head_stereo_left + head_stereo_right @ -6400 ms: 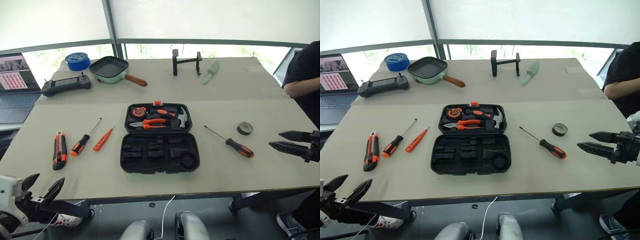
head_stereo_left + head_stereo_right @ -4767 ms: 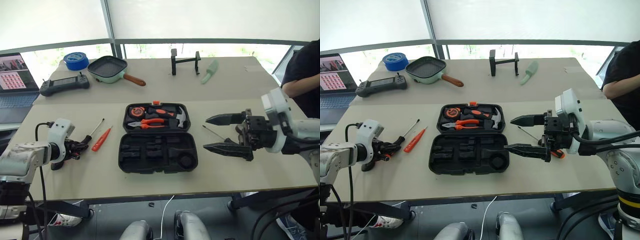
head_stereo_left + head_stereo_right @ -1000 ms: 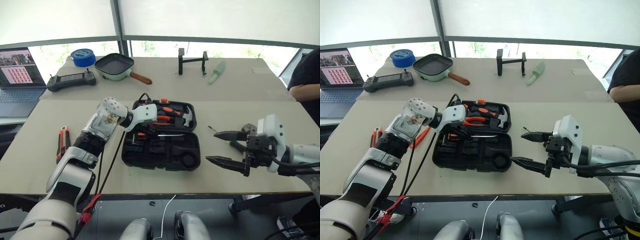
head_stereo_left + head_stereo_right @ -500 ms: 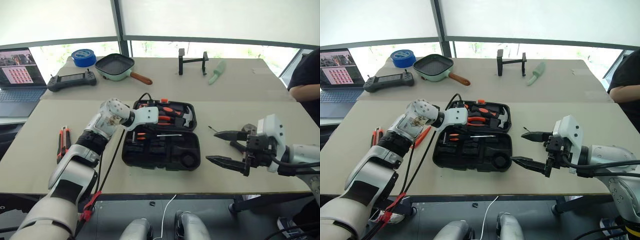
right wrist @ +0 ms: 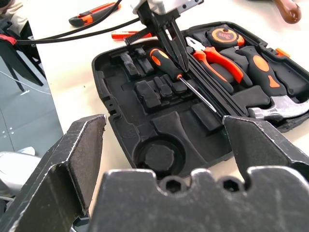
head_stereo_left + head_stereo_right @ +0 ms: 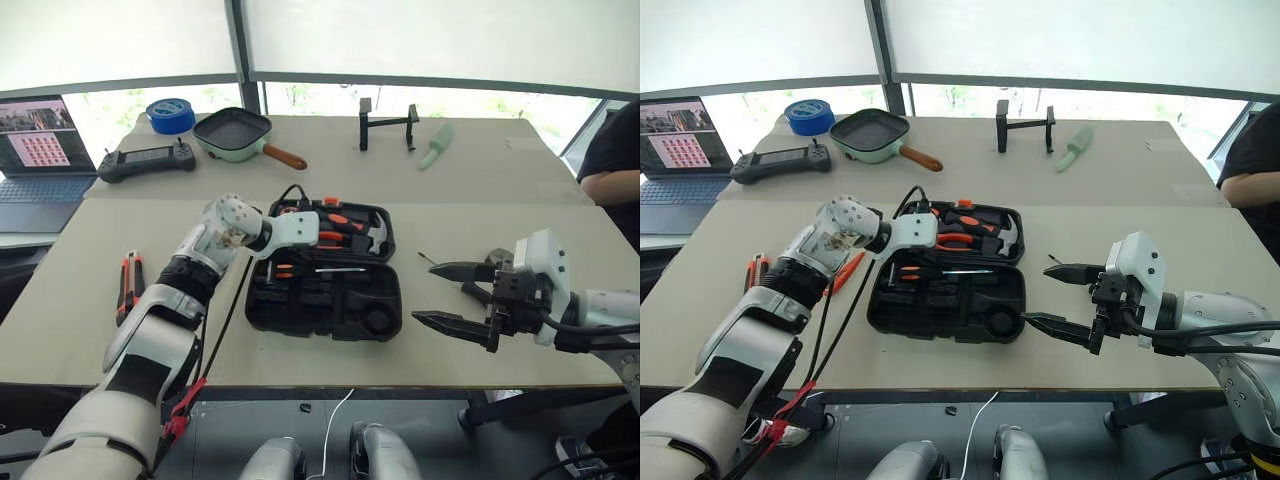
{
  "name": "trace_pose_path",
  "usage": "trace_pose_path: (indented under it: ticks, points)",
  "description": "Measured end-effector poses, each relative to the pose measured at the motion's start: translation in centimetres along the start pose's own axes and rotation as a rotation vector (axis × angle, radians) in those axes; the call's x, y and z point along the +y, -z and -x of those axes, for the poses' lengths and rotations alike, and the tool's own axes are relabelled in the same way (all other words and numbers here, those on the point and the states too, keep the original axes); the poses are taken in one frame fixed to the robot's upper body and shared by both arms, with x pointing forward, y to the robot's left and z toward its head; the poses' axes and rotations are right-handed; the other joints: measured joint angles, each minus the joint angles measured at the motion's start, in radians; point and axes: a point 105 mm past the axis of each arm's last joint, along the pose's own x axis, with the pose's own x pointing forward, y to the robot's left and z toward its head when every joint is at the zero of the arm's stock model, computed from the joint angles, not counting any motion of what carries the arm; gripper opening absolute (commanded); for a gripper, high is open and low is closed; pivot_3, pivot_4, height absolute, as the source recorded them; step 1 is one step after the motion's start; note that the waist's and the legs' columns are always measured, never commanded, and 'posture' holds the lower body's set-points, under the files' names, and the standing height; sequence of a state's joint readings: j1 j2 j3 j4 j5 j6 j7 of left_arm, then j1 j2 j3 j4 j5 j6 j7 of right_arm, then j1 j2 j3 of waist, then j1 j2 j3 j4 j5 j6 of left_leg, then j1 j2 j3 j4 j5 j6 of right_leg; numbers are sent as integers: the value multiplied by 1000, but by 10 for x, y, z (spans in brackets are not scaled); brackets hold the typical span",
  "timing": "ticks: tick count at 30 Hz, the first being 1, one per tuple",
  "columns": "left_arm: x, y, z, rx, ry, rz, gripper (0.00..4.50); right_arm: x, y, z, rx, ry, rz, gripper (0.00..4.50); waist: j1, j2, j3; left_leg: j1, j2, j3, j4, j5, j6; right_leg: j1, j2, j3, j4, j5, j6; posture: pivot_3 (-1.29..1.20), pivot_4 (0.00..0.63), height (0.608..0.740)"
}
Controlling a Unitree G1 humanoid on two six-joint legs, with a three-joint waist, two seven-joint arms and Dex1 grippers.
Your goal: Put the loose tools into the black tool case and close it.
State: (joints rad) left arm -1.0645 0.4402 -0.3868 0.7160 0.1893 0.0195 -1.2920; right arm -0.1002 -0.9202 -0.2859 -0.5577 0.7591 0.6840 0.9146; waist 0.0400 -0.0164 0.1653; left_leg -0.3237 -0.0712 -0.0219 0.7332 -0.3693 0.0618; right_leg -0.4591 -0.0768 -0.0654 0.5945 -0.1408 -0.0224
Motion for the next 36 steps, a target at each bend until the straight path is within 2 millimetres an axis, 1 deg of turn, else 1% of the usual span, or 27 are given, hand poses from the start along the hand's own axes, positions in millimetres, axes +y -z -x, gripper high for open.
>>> trace_pose_path:
  ticks: [4, 7, 10, 14, 23, 26, 29, 31, 32, 33, 34, 35, 36]
  points:
    - [-2, -1, 4, 8, 18, -19, 23, 0, 0, 0, -2, -2, -1, 4500, -2, 0, 0, -1, 0, 0, 0, 0, 0, 0, 0, 0, 0, 0, 0, 0, 150, 740]
    - [-5, 6, 5, 33, 17, -26, 23, 1, 0, -1, -4, -3, -3, 4500, -2, 0, 0, -1, 0, 0, 0, 0, 0, 0, 0, 0, -1, 0, 0, 0, 150, 740]
    - [-7, 7, 4, 48, 12, -72, 23, 1, 0, -1, -5, -3, -3, 4500, -2, 0, 0, 0, 0, 0, 0, 0, 0, 0, 0, 0, -1, 0, 0, 0, 150, 740]
    - [-8, 7, 0, 70, 4, -139, 23, 0, 0, -1, -7, -1, -5, 4500, -1, 0, 0, 0, 0, 0, 0, 0, 0, 0, -1, 0, 0, 0, 0, 0, 150, 740]
    - [-10, 7, -8, 61, 11, -169, 23, 0, 1, -1, -6, 1, -6, 4500, 8, 0, -2, 2, 0, 0, 0, -1, 1, 2, -1, 0, 0, 0, 0, 0, 150, 740]
    - [-9, 1, -14, 50, 19, -185, 23, 0, 2, -1, -5, 8, -8, 4500, 14, 0, -2, 2, 0, 0, 1, -1, 2, 3, -1, 0, 0, 0, 1, 0, 150, 740]
    - [-5, -2, -15, 38, 7, -176, 23, -4, 10, 0, 10, 47, -28, 4500, 24, 0, -2, 1, 0, 0, 4, -2, 4, 3, -1, 0, 0, 1, 2, 0, 150, 740]
    - [-4, -4, -13, 5, 1, -139, 23, -8, 18, 2, 31, 84, -48, 4500, 23, 0, -2, -1, 0, 1, 6, -3, 5, 2, -1, 0, 0, 1, 2, 0, 150, 740]
    - [-3, -5, -10, -38, -6, -88, 522, -10, 22, 5, 45, 108, -53, 4500, 20, 0, -2, -3, 0, 1, 6, -3, 5, 0, -1, 0, 0, 1, 3, 0, 150, 740]
    - [0, -7, -4, -94, -22, -34, 736, -13, 27, 8, 60, 136, -65, 4500, 16, 0, -2, -5, 0, 0, 7, -3, 4, -2, 0, 0, 0, 1, 3, 0, 150, 740]
    - [2, -10, 4, -151, -37, 14, 1086, -16, 30, 10, 69, 161, -74, 4500, 10, 0, -2, -8, 0, 0, 8, -3, 4, -4, 0, 0, 1, 1, 3, 0, 150, 740]
    - [7, -16, 18, -220, -64, 51, 1471, -21, 33, 14, 74, 193, -80, 4500, 3, 0, -2, -11, 0, 0, 10, -2, 4, -8, 0, 0, 2, 1, 3, 0, 150, 740]
    - [9, -21, 30, -278, -78, 81, 1730, -25, 33, 18, 75, 218, -82, 4500, -2, 0, -2, -13, -1, 1, 12, -2, 4, -11, 0, -1, 3, 2, 2, 0, 150, 740]
